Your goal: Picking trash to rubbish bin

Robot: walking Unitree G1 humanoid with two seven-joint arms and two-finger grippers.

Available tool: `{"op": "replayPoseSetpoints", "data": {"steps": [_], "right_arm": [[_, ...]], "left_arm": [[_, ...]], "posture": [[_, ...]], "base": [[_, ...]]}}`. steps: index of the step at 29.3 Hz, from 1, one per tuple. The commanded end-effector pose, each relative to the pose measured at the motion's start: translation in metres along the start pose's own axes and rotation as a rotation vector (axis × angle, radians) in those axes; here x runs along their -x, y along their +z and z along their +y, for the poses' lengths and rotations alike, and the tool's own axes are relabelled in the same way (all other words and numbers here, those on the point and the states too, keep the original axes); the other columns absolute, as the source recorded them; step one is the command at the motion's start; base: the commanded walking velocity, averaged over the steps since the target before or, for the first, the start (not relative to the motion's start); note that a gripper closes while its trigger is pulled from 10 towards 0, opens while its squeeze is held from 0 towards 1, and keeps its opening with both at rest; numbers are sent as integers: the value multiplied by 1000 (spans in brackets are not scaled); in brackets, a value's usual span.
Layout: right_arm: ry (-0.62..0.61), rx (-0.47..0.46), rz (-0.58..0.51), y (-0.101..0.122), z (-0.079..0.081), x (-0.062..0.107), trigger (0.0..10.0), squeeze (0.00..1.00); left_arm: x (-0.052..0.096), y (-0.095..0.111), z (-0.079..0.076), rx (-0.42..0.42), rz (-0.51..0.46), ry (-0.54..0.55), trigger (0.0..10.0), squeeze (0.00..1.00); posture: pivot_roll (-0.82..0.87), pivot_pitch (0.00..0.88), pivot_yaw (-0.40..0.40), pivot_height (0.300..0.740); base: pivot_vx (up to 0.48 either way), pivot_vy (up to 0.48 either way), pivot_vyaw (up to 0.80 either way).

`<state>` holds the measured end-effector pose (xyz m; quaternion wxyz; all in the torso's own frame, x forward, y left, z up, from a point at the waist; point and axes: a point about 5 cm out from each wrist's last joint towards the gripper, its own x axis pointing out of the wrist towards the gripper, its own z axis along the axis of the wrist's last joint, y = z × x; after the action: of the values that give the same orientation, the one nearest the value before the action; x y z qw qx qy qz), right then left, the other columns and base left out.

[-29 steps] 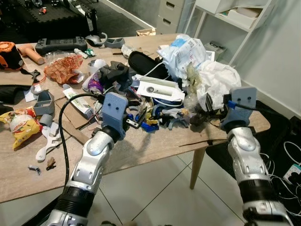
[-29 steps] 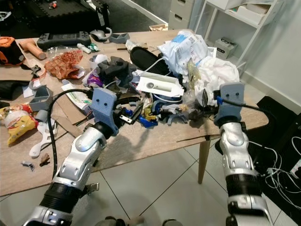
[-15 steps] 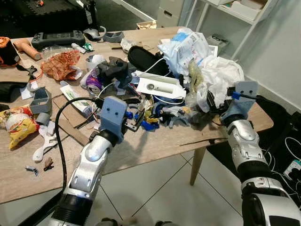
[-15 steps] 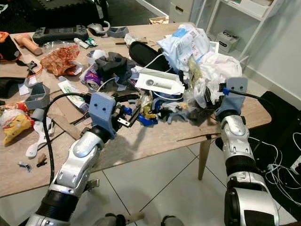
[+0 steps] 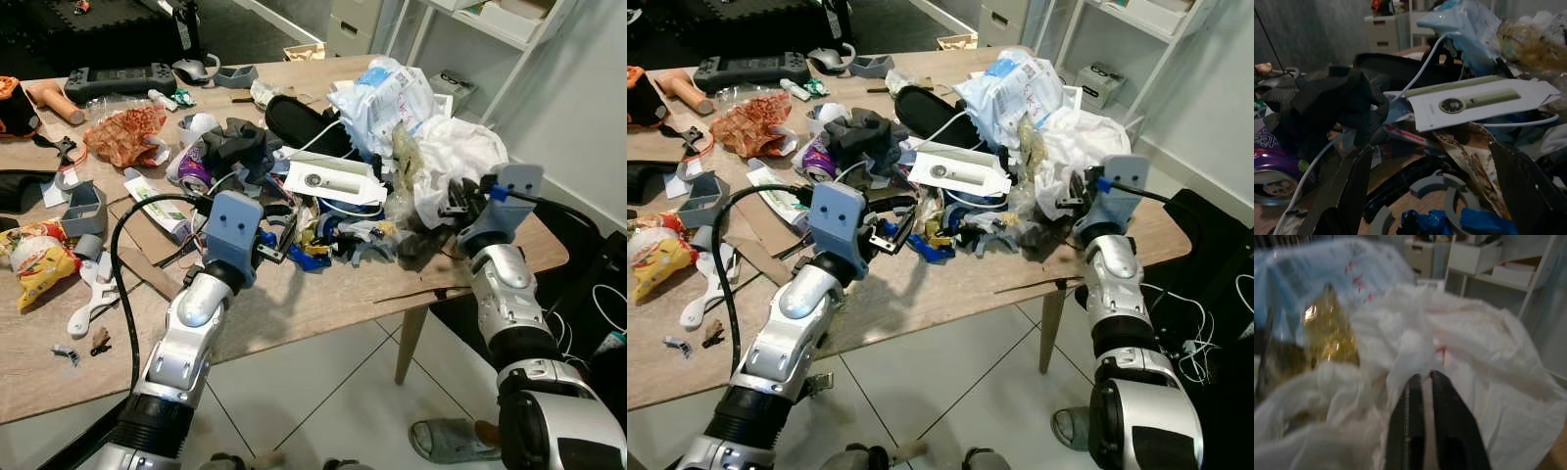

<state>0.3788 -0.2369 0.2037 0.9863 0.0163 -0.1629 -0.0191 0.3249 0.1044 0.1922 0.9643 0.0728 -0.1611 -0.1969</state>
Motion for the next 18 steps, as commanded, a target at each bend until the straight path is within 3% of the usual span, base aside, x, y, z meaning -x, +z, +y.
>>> {"op": "replayPoseSetpoints", "data": {"steps": [1, 3, 5, 9, 14, 15, 18], "right_arm": [[-10, -21, -64, 13, -4, -4, 0, 0], [-9, -32, -90, 20, -4, -6, 0, 0], [5, -88, -205, 50, -2, -16, 0, 0], [40, -97, -294, 77, 2, -22, 0, 0], [28, -37, -260, 73, -4, -24, 0, 0], [19, 8, -215, 65, -8, -22, 10000, 1000], [30, 30, -168, 53, -9, -19, 10000, 1000]], "left_arm": [[-1, -3, -2, -8, 7, -4, 10000, 0], [-3, -2, -2, -10, 2, -1, 10000, 0], [-7, 1, 1, -15, -8, 12, 10000, 0], [-9, 1, 1, -6, -14, 21, 10000, 0], [-12, 0, -2, -8, -16, 10, 10000, 0], [-15, 2, -4, -9, -22, 6, 10000, 0], [-16, 3, -3, -12, -28, 5, 10000, 0]], "posture": [[-27, 202, -54, 740], [-24, 199, -54, 740], [-25, 193, -55, 740], [-34, 181, -48, 740], [-34, 177, -46, 740], [-27, 179, -47, 740], [-27, 179, -47, 740]], "base": [[0, 0, 0], [0, 0, 0], [0, 0, 0], [0, 0, 0], [0, 0, 0], [0, 0, 0], [0, 0, 0]]}}
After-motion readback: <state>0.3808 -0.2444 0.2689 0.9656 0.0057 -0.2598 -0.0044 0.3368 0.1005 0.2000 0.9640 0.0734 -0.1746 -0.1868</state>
